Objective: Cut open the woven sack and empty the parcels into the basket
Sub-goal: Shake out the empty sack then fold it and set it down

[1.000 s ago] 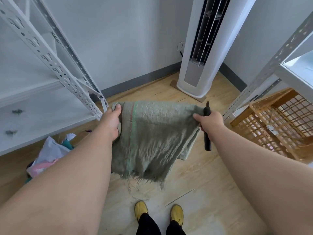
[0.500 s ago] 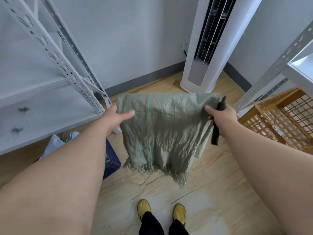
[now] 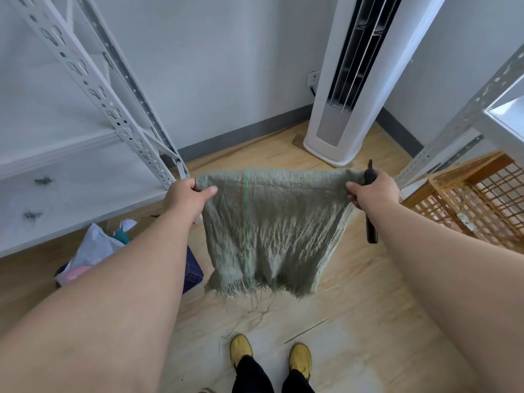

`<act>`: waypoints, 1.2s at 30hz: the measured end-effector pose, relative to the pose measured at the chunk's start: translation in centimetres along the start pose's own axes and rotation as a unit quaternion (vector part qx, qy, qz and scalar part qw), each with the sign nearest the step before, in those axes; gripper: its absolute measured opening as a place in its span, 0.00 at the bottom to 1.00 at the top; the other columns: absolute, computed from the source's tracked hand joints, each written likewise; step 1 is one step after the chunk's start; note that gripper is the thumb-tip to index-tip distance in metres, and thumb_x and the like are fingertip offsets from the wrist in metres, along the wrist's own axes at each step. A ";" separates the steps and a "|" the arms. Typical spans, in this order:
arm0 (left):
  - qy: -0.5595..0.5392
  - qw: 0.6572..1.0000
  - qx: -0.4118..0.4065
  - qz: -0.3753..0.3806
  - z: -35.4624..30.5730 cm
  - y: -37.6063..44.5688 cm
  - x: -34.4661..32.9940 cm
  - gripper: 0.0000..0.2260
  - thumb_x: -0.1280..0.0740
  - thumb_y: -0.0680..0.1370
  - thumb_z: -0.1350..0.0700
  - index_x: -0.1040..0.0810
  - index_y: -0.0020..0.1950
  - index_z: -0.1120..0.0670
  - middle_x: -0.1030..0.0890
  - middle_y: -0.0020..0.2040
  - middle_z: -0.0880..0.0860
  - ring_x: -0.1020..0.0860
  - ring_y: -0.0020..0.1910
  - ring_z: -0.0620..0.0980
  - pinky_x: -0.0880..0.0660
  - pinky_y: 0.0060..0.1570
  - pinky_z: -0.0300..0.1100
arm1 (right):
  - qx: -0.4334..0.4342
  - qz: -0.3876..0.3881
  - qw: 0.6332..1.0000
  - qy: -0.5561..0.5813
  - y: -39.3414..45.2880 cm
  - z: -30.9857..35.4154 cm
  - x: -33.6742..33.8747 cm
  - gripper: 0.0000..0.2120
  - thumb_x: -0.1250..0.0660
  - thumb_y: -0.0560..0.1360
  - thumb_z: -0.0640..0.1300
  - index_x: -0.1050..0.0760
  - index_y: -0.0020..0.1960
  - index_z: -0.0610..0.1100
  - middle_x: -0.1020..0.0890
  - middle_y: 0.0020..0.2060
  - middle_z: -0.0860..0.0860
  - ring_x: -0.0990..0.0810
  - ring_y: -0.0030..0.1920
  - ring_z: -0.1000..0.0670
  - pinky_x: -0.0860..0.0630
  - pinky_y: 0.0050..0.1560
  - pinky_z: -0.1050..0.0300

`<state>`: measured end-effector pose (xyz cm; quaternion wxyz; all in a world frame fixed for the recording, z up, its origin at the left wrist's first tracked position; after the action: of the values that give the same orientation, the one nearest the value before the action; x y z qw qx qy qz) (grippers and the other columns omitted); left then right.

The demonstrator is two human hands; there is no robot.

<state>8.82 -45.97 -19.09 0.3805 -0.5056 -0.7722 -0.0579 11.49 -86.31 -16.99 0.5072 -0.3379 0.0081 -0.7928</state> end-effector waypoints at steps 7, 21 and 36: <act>-0.208 0.978 0.002 0.029 -4.1 0.0 0.8 0.07 0.32 0.78 0.57 0.25 0.55 0.53 0.21 0.56 0.56 0.21 0.52 0.53 0.22 0.53 0.50 | 0.238 -0.062 0.952 -0.183 -1.0 7.5 -0.5 0.23 0.27 0.70 0.53 0.27 0.60 0.44 0.29 0.58 0.49 0.24 0.48 0.47 0.29 0.43 0.53; -0.233 0.965 -0.089 0.086 -10.4 5.4 0.1 0.31 0.30 0.75 0.46 0.40 0.75 0.48 0.33 0.73 0.47 0.29 0.61 0.38 0.34 0.63 0.38 | 0.112 0.219 0.965 -0.096 -0.7 14.4 -14.1 0.07 0.30 0.68 0.44 0.26 0.42 0.44 0.24 0.34 0.47 0.26 0.32 0.48 0.25 0.34 0.54; -0.104 0.906 0.000 0.410 -6.0 6.5 -8.7 0.50 0.20 0.63 0.48 0.47 0.76 0.46 0.34 0.53 0.32 0.31 0.63 0.42 0.32 0.40 0.22 | -0.179 0.157 0.966 0.097 8.3 19.3 -20.6 0.05 0.45 0.73 0.39 0.34 0.39 0.44 0.29 0.23 0.50 0.36 0.11 0.53 0.38 0.20 0.72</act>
<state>19.12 -52.14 -22.42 0.2881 -0.7808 -0.5320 0.1558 33.88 -67.33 -15.90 0.5531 -0.3391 0.2522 -0.7180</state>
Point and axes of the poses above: each hand's wrist, its own y-axis towards the middle knuckle, its own x-axis out of the back of the hand, z = x × y, the point moved 6 cm from there along y, towards the middle knuckle
